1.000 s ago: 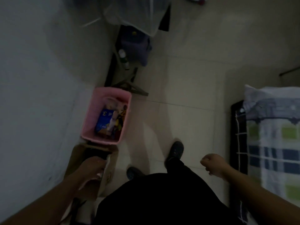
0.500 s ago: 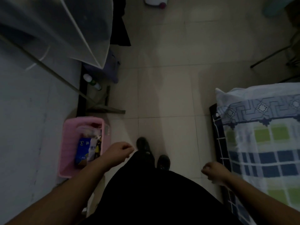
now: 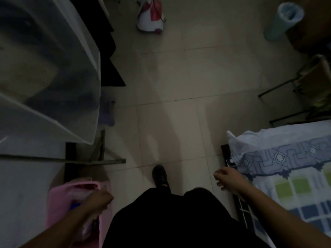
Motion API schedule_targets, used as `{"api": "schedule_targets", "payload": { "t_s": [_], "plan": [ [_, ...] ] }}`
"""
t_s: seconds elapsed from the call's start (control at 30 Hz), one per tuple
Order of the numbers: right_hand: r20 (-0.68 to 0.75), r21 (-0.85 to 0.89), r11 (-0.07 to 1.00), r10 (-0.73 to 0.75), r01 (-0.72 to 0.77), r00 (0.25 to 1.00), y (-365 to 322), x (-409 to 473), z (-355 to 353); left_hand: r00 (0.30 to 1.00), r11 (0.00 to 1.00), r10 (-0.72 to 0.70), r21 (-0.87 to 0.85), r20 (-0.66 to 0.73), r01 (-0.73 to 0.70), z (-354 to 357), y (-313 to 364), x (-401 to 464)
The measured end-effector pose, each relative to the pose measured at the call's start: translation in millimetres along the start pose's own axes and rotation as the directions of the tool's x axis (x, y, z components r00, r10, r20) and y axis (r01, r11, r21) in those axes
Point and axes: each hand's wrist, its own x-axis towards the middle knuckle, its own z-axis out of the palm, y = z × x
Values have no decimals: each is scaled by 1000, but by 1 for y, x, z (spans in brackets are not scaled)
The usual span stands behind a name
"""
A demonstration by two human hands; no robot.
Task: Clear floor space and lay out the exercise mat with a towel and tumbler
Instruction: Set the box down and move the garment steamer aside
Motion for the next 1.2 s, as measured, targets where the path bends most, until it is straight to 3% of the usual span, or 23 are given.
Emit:
{"api": "schedule_targets", "payload": {
  "t_s": [0.1,0.3,0.43,0.57,0.67,0.77,0.83,0.93,1.2],
  "plan": [
    [-1,-11,999,37,-37,999,-12,4,-19,996,995,82,59,30,-84,-33,80,30],
    [-28,-66,984,162,-164,986,-19,35,-77,959,959,282,-17,-29,-282,-54,254,71],
    [18,-181,976,128,-122,992,-45,76,-128,950,948,310,-64,-30,-311,-45,339,77],
    [-9,-176,971,163,-162,987,-97,117,-190,955,950,295,104,3,-294,-35,389,73],
    [24,-224,966,141,-132,990,-154,149,-234,935,888,343,292,91,-354,-40,427,78],
    [36,-245,966,94,-82,995,-220,188,-269,928,883,370,295,38,-364,-54,461,88],
    [70,-283,959,39,-17,997,-271,215,-283,940,928,339,178,-38,-327,-68,477,101],
    [99,-230,971,-38,60,994,-350,256,-299,979,980,201,-7,-24,-201,-94,500,127],
    [72,-145,988,-39,49,997,-509,334,-330,999,999,-19,-25,48,21,-206,574,203]
  ]
}}
